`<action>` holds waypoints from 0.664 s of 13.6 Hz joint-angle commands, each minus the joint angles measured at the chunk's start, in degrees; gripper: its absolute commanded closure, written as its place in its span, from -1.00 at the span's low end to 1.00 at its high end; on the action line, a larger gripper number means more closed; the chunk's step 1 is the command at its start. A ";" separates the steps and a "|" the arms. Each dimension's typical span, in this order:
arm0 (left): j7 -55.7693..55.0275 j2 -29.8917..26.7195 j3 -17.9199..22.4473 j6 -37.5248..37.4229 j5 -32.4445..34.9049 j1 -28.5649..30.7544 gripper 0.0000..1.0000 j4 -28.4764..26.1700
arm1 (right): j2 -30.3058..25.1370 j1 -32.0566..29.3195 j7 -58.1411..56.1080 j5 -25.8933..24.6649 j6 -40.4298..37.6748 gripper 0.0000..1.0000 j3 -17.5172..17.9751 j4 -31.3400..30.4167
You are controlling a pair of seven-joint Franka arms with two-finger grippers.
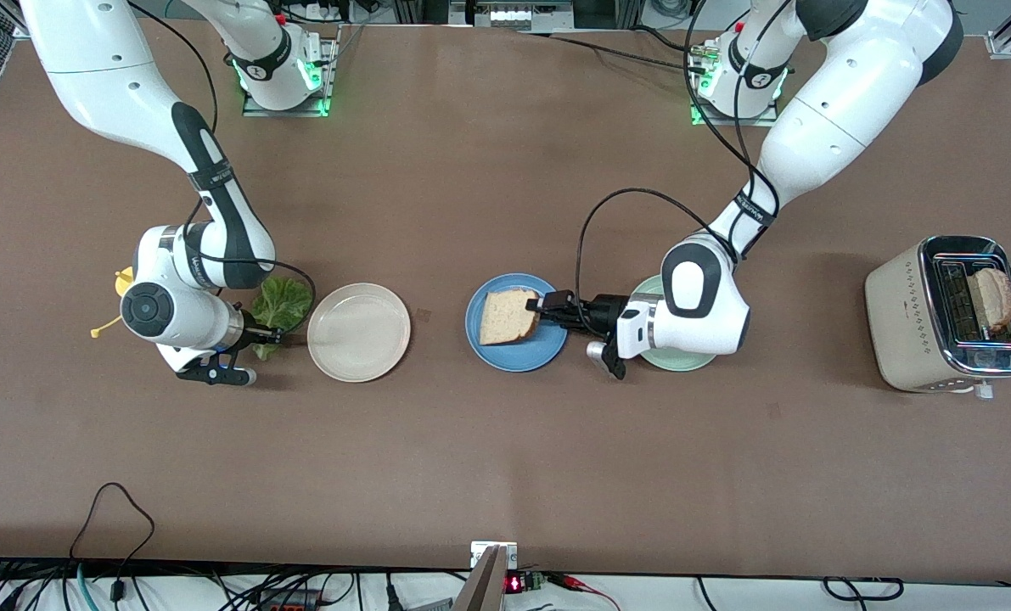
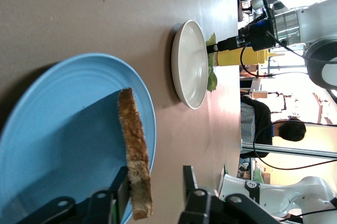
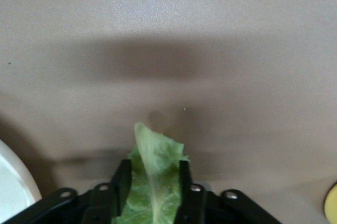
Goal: Make sandwich in blue plate with both arms
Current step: 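Carry the lettuce onto the toast while the left gripper returns to toaster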
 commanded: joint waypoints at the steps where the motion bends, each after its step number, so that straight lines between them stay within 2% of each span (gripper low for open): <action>1: 0.21 -5.77 1.22 -0.75 2.20 0.43 -1.00 -3.25 | -0.01 -0.14 -0.61 0.53 0.06 1.00 0.16 0.14; 3: -0.40 -8.84 2.80 -2.32 7.21 0.78 -1.00 -5.19 | -0.18 -0.23 -1.31 0.44 -0.03 1.00 0.16 0.49; 5: -3.73 -10.61 4.64 -7.76 12.21 1.22 -1.00 -5.19 | -0.71 -0.23 -1.58 0.53 -1.08 1.00 0.16 1.11; 7: -9.69 -14.03 5.26 -11.89 21.94 1.40 -1.00 -5.10 | -2.11 0.03 -1.23 0.61 -4.58 1.00 0.24 2.24; 9: -17.94 -17.63 5.27 -16.55 34.06 1.40 -1.00 -4.93 | -4.13 0.29 0.78 0.88 -11.51 1.00 0.51 5.05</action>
